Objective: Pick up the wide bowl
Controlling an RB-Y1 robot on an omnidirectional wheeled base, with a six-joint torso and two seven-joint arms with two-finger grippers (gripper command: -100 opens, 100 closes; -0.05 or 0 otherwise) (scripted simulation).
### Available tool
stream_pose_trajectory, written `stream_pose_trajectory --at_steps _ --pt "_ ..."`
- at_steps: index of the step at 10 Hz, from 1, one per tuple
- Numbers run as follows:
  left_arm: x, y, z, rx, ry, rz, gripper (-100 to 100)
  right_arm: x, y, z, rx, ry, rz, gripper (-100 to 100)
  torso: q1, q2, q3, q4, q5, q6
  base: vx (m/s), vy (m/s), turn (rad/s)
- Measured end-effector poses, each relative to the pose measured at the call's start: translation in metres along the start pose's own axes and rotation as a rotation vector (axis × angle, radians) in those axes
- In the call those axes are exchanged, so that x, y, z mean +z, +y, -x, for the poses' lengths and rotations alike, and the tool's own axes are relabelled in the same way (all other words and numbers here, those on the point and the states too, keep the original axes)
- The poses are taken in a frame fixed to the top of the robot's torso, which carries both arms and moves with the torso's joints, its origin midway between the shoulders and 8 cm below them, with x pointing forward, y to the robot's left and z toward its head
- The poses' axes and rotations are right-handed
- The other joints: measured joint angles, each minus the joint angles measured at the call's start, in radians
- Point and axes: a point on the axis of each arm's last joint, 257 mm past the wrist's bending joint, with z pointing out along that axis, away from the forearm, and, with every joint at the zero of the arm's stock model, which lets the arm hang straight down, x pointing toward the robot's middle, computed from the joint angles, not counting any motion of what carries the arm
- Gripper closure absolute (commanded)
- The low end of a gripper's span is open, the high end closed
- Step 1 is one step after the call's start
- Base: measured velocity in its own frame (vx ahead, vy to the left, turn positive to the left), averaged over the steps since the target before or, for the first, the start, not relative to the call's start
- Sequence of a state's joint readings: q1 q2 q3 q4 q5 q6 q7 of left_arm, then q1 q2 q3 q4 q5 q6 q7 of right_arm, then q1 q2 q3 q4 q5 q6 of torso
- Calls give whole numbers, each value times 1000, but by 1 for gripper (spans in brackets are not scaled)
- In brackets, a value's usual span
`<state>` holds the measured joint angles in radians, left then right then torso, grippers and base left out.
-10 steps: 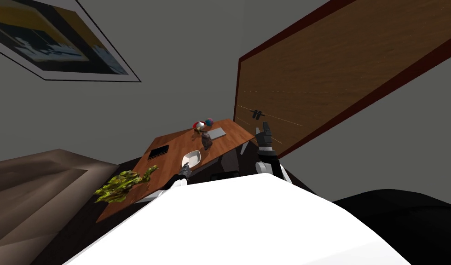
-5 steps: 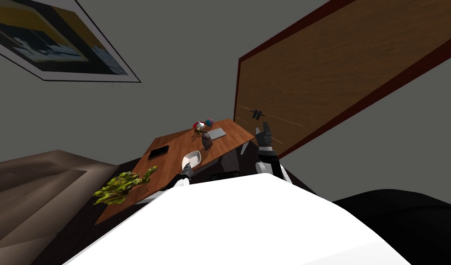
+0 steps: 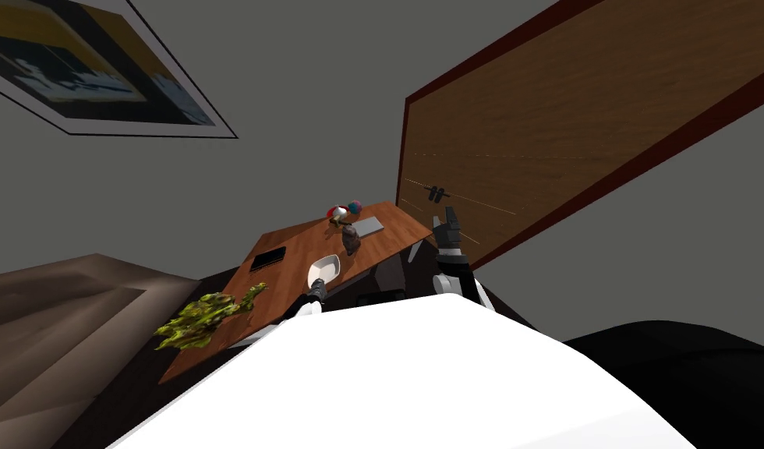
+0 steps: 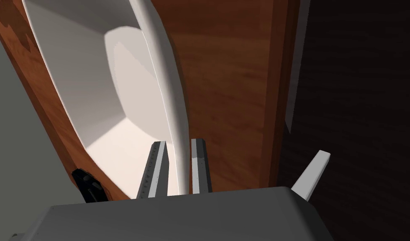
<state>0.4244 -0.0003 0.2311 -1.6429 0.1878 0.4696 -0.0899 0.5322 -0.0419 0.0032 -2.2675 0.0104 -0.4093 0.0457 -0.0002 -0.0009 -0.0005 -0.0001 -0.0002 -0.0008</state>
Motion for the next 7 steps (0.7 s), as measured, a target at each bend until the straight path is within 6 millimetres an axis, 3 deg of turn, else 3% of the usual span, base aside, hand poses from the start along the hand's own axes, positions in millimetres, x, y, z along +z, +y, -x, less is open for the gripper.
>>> stream_pose_trajectory --at_steps 1,2,3,6,7 --pt "0 0 0 0 0 1 100 0 0 0 0 0 0 0 0 0 0 0 0 0 0 0 0" --pt "0 0 0 0 0 1 0 0 0 0 0 0 0 0 0 0 0 0 0 0 0 0 0" --pt "0 1 0 0 0 1 100 0 0 0 0 0 0 0 0 0 0 0 0 0 -24 -19 -15" --pt "-10 -5 3 -2 -2 0 100 0 0 0 0 0 0 0 -3 4 3 1 -1 0 -33 -23 -4" --pt "-10 -4 3 -2 -2 2 0 0 0 0 0 0 0 0 -2 3 2 1 -1 0 0 0 0"
